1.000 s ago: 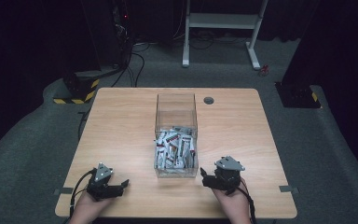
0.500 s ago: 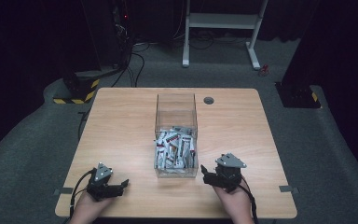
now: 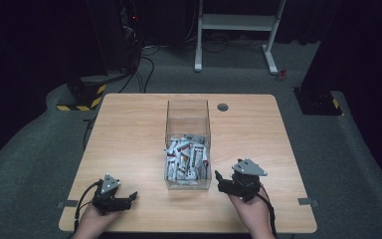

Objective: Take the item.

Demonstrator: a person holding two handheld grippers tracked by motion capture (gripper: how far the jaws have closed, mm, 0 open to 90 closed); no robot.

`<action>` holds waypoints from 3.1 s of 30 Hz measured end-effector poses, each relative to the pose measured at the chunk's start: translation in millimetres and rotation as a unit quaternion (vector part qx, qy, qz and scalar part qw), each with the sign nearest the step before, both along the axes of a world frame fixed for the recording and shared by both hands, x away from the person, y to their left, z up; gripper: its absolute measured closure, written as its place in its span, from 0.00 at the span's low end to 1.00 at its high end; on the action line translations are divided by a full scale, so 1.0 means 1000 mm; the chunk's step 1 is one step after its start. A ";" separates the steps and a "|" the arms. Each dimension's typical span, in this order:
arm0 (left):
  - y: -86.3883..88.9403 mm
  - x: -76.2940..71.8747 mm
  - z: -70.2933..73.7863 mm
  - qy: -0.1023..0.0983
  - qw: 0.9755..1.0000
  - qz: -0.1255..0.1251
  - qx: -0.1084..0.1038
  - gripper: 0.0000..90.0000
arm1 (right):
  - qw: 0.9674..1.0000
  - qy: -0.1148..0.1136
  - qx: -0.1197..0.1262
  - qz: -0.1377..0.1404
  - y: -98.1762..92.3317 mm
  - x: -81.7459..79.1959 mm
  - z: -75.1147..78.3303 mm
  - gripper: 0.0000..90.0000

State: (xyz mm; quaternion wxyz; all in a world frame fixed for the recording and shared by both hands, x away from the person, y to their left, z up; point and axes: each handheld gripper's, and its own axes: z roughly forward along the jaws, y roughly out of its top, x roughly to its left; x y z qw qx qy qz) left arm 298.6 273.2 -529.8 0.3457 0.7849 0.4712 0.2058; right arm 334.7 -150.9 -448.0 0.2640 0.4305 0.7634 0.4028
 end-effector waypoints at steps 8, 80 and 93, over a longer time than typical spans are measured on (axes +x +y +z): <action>0.000 0.000 0.000 -0.001 1.000 -0.002 0.003 0.16 | 1.000 -0.004 0.006 0.006 0.003 -0.003 0.009 0.15; 0.000 -0.001 0.000 0.000 1.000 -0.013 0.003 0.16 | 0.998 -0.010 0.018 0.055 0.088 0.013 0.016 0.56; 0.000 -0.001 0.000 0.000 1.000 -0.015 0.002 0.16 | 0.999 0.002 -0.001 0.052 0.095 0.022 0.011 0.62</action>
